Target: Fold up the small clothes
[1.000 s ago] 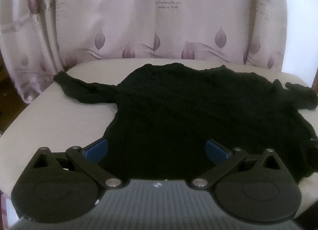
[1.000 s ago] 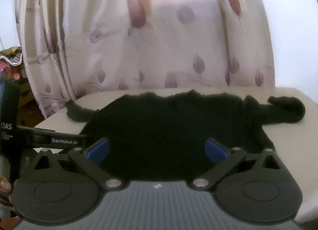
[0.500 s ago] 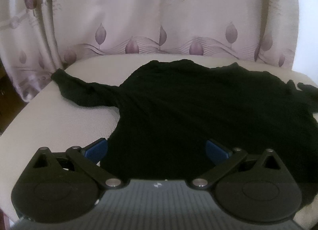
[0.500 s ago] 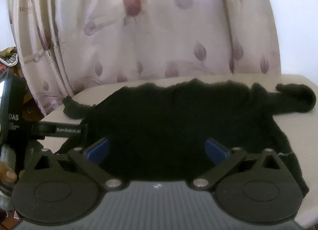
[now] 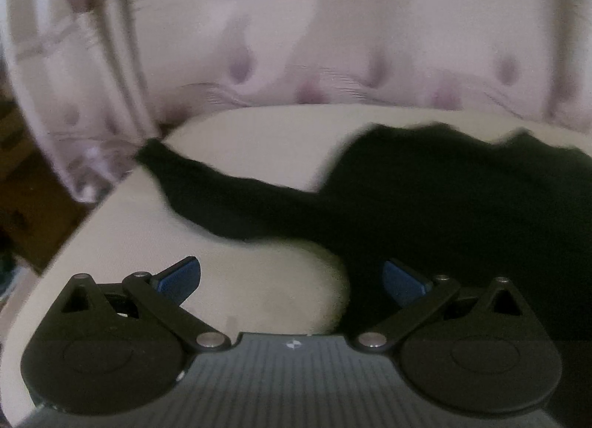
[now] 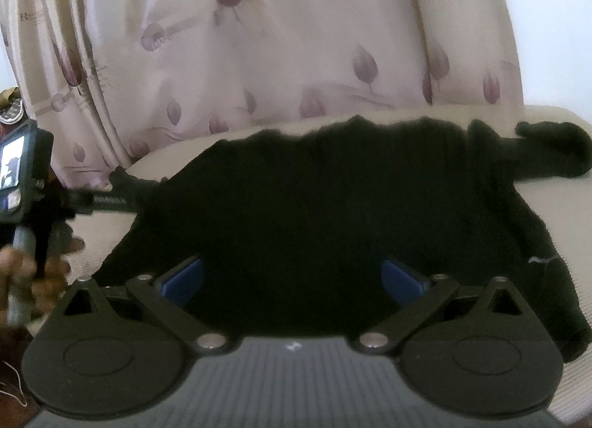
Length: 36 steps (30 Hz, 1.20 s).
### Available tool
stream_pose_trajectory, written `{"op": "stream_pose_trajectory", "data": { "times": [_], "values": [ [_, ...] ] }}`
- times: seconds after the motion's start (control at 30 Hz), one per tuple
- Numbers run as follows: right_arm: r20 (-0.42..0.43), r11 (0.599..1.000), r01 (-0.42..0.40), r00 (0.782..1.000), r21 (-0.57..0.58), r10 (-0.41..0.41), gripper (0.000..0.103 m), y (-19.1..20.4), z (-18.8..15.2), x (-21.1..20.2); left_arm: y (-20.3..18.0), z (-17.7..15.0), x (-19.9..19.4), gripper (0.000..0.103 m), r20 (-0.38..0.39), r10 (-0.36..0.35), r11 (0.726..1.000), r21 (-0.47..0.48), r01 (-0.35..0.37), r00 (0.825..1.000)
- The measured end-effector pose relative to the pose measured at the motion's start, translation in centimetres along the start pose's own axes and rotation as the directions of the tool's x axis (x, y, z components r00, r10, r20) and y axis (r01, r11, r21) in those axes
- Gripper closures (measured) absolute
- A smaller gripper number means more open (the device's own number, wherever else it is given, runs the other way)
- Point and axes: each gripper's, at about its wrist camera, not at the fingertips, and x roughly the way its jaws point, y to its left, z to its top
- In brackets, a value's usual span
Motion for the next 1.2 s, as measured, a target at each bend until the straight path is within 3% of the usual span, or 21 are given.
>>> {"op": "stream_pose_trajectory", "data": {
  "times": [0.2, 0.3, 0.37, 0.6, 0.63, 0.7, 0.77, 0.8, 0.83, 0.87, 1.0, 1.1, 1.2],
  "values": [
    [-0.028, 1.0, 0.005, 1.0, 0.009, -0.004, 0.0, -0.5, -0.1, 0.5, 10.2, 5.8, 7.4, 0.0, -0.052, 0.03, 0.989, -0.146, -0.038, 0.998],
    [-0.043, 1.0, 0.014, 0.999, 0.019, -0.013, 0.0, -1.0, -0.3, 0.7, 14.1, 8.2, 10.2, 0.001, -0.064, 0.11, 0.974, -0.192, -0.121, 0.992],
    [-0.053, 0.999, 0.026, 0.998, 0.023, -0.024, 0.0, -1.3, -0.3, 0.9, 16.5, 9.7, 12.3, 0.007, -0.076, 0.113, 0.961, -0.243, -0.129, 0.991],
    [-0.104, 0.997, 0.071, 0.992, 0.031, -0.068, 0.0, -2.4, -0.7, 2.2, 19.1, 12.3, 18.5, 0.008, -0.207, 0.143, 0.955, -0.228, -0.189, 0.968],
    [-0.111, 0.997, 0.076, 0.991, 0.034, -0.071, 0.0, -2.5, -0.7, 2.3, 19.2, 12.4, 19.5, 0.01, -0.229, 0.145, 0.955, -0.22, -0.197, 0.962],
    [-0.124, 0.996, 0.081, 0.989, 0.039, -0.076, 0.0, -2.8, -0.8, 2.6, 19.1, 12.3, 21.1, 0.029, -0.274, 0.158, 0.955, -0.203, -0.217, 0.949],
    [-0.13, 0.996, 0.082, 0.989, 0.043, -0.076, 0.0, -2.9, -0.7, 2.7, 19.1, 12.1, 21.6, 0.047, -0.264, 0.153, 0.955, -0.208, -0.211, 0.952],
    [-0.129, 0.996, 0.082, 0.989, 0.043, -0.076, 0.0, -2.9, -0.7, 2.8, 19.0, 12.2, 21.4, 0.056, -0.245, 0.155, 0.954, -0.215, -0.209, 0.957],
    [-0.128, 0.996, 0.083, 0.989, 0.041, -0.077, 0.0, -2.8, -0.6, 2.8, 18.8, 12.4, 21.2, 0.082, -0.234, 0.162, 0.953, -0.217, -0.214, 0.959],
    [-0.126, 0.996, 0.083, 0.989, 0.038, -0.078, 0.0, -2.8, -0.5, 2.8, 18.7, 12.6, 21.2, 0.098, -0.231, 0.166, 0.952, -0.217, -0.217, 0.959],
    [-0.126, 0.996, 0.08, 0.989, 0.039, -0.075, 0.0, -2.8, -0.5, 2.9, 19.1, 13.4, 16.5, 0.098, -0.088, 0.175, 0.938, -0.287, -0.194, 0.981],
    [-0.12, 0.996, 0.077, 0.99, 0.045, -0.072, 0.0, -3.0, -0.5, 2.5, 19.8, 13.0, 11.6, 0.099, 0.005, 0.136, 0.936, -0.327, -0.127, 0.991],
    [-0.104, 0.996, 0.072, 0.992, 0.057, -0.066, 0.0, -3.0, -0.4, 2.1, 20.0, 12.3, 8.4, 0.099, 0.026, 0.144, 0.942, -0.31, -0.129, 0.989]
  ]
}}
